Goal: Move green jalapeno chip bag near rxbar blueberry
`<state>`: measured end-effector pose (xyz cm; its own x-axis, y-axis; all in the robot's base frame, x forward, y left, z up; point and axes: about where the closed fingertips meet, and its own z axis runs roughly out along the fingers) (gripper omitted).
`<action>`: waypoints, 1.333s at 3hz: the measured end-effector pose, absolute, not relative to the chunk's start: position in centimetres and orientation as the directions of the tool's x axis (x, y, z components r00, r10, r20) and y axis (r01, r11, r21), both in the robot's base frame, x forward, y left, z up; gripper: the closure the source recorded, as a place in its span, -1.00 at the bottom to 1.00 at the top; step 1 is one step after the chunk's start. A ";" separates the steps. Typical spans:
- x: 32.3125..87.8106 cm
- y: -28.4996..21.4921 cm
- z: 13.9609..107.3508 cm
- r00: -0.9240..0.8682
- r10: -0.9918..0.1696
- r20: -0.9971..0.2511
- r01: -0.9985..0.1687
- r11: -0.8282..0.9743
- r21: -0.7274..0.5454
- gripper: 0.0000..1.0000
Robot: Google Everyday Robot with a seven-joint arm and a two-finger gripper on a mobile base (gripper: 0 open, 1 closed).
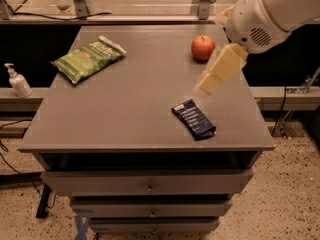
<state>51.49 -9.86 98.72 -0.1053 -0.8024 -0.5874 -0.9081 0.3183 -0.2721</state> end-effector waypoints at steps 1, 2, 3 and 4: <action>56.4 -6.3 97.4 -0.105 -0.760 -0.641 -0.873 0.379 -0.306 -1.00; 61.4 -1.8 96.0 -0.120 -0.714 -0.690 -0.870 0.411 -0.273 -1.00; 65.0 3.9 94.1 -0.112 -0.697 -0.709 -0.904 0.368 -0.219 -1.00; 67.4 8.6 92.1 -0.096 -0.671 -0.735 -0.936 0.313 -0.163 -1.00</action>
Offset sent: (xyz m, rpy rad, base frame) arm 0.1658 0.1424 -0.0486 0.2157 -0.0126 -0.0701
